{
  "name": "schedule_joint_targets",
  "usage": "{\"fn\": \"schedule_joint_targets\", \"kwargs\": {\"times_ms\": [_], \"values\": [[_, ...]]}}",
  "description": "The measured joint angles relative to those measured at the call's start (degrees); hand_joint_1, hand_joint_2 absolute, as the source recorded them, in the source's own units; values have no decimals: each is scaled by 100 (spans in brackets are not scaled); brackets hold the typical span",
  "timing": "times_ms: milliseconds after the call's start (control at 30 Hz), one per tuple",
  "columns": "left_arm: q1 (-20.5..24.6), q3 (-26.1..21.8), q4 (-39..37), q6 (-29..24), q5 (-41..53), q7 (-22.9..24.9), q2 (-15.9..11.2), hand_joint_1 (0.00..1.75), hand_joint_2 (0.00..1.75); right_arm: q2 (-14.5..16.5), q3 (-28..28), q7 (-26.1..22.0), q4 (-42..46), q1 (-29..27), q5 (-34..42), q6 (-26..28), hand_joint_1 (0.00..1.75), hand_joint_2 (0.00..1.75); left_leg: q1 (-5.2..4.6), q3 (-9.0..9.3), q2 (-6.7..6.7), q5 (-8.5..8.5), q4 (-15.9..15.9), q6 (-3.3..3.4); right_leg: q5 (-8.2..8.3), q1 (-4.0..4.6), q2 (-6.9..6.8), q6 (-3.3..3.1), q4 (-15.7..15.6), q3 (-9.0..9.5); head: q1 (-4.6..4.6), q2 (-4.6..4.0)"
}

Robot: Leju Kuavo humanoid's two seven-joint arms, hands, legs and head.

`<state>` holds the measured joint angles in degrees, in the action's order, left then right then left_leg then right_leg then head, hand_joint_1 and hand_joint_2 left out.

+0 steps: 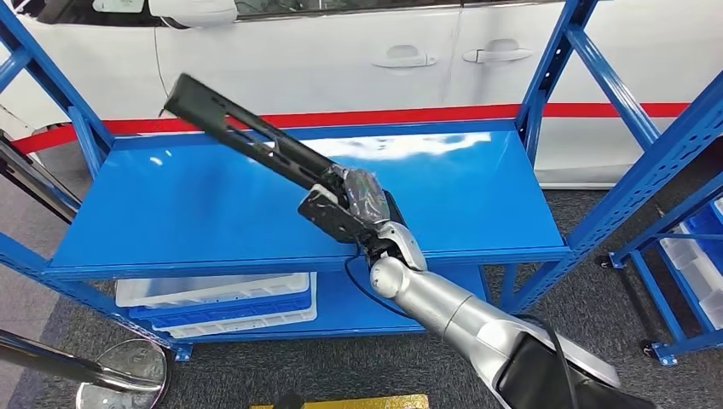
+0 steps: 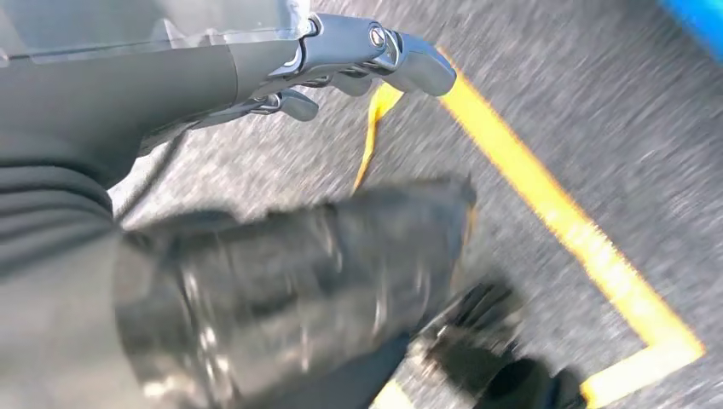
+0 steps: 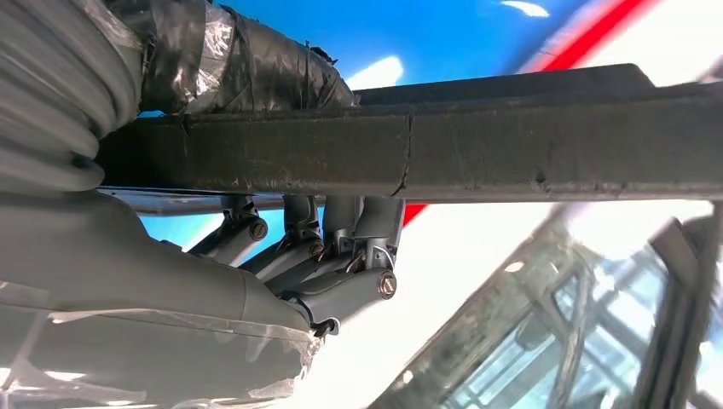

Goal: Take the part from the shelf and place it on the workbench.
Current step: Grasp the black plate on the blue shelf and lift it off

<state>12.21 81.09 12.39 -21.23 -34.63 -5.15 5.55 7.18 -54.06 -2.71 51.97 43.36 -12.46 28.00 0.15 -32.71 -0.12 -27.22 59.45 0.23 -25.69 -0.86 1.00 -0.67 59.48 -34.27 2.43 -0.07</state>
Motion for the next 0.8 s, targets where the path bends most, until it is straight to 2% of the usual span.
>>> {"fn": "schedule_joint_targets", "kwargs": {"times_ms": [33, 100, 167, 200, 267, 333, 367, 400, 433, 467, 500, 533, 567, 633, 700, 733, 800], "values": [[15, -10, 0, -63, 21, -59, -1, 0, 175, -85, 79, -55, 268, -75, 194, 67, 175, 175, -24, 49, -4, 7, -124, 28, 12, -3, -4, 31, -4, -14, -1, 0], [24, -33, 0, -144, 41, -148, -8, 0, 175, -260, 230, -131, 816, -237, 490, 138, 175, 175, -55, 30, -15, 29, -155, 78, 42, -16, -9, 100, -29, -37, 0, 0], [19, -55, 0, -198, 47, -210, -13, 0, 175, -397, 341, -188, 1253, -376, 669, 170, 175, 175, -36, 39, -10, 84, -230, 128, 27, -17, -14, 153, -22, -56, -4, 0], [21, -68, 0, -229, 51, -246, -11, 0, 175, -459, 390, -250, 1449, -432, 769, 179, 175, 175, -22, 51, -3, 115, -274, 152, -43, -14, -19, 174, 58, -98, -8, 0], [29, -100, 0, -307, 60, -336, -8, 0, 175, -610, 492, -477, 1887, -558, 1035, 183, 175, 175, -11, 55, 12, 148, -317, 199, -340, -18, -30, 200, 520, -318, -24, 0], [29, -126, 0, -393, 64, -422, -7, 0, 175, -759, 590, -797, 2382, -731, 1355, 134, 175, 175, -14, 45, 15, 142, -310, 232, -667, -19, -34, 223, 1245, -655, -35, 0], [22, -135, 0, -437, 64, -451, -8, 0, 175, -826, 630, -944, 2618, -835, 1491, 94, 175, 175, -10, 46, 13, 129, -298, 233, -707, -28, -37, 237, 1468, -766, -35, 0], [17, -144, 0, -482, 63, -474, -8, 0, 175, -889, 666, -1077, 2856, -932, 1603, 48, 175, 175, -4, 47, 10, 109, -276, 230, -639, -41, -41, 252, 1499, -789, -36, 0], [12, -152, 0, -523, 63, -486, -8, 0, 175, -945, 694, -1178, 3072, -1010, 1674, 13, 175, 175, 6, 49, 4, 78, -241, 218, -467, -58, -46, 269, 1301, -705, -37, 0], [10, -160, 0, -556, 62, -491, -8, 0, 175, -992, 717, -1252, 3270, -1071, 1717, -8, 175, 175, 16, 46, -1, 35, -188, 195, -257, -80, -53, 290, 948, -551, -37, 0], [13, -166, 0, -582, 62, -491, -10, 0, 175, -1043, 741, -1303, 3468, -1118, 1738, -19, 175, 175, 15, 25, -6, -16, -119, 160, -126, -90, -54, 304, 622, -396, -44, 0], [16, -173, 0, -598, 62, -488, -14, 0, 175, -1081, 760, -1333, 3663, -1164, 1750, -22, 175, 175, 6, -12, -12, -61, -38, 124, -53, -95, -54, 285, 378, -288, -47, 1], [18, -184, 0, -610, 62, -484, -17, 0, 175, -1118, 779, -1355, 3846, -1214, 1762, -26, 175, 175, -3, -46, -18, -94, 20, 91, -48, -91, -51, 256, 256, -242, -43, 1], [12, -217, 0, -634, 63, -462, -22, 0, 175, -1173, 817, -1427, 4160, -1323, 1828, -79, 175, 175, -13, -94, -27, -110, 60, 50, -85, -72, -41, 155, 246, -262, -31, 1], [0, -249, 0, -670, 74, -424, -26, 0, 175, -1216, 856, -1572, 4414, -1418, 1952, -171, 175, 175, -2, -127, -21, -172, 116, 12, -84, -81, -39, 84, 236, -262, -19, 0], [-3, -258, 0, -688, 84, -400, -27, 0, 175, -1228, 875, -1667, 4537, -1457, 2004, -207, 175, 175, 7, -190, -16, -269, 266, -13, -84, -93, -40, 55, 228, -254, -2, 0], [-6, -267, 0, -718, 119, -351, -28, 0, 175, -1240, 906, -1862, 4792, -1540, 2002, -212, 175, 175, 22, -469, -8, -579, 876, -67, -96, -93, -42, 14, 223, -234, 33, 0]]}}
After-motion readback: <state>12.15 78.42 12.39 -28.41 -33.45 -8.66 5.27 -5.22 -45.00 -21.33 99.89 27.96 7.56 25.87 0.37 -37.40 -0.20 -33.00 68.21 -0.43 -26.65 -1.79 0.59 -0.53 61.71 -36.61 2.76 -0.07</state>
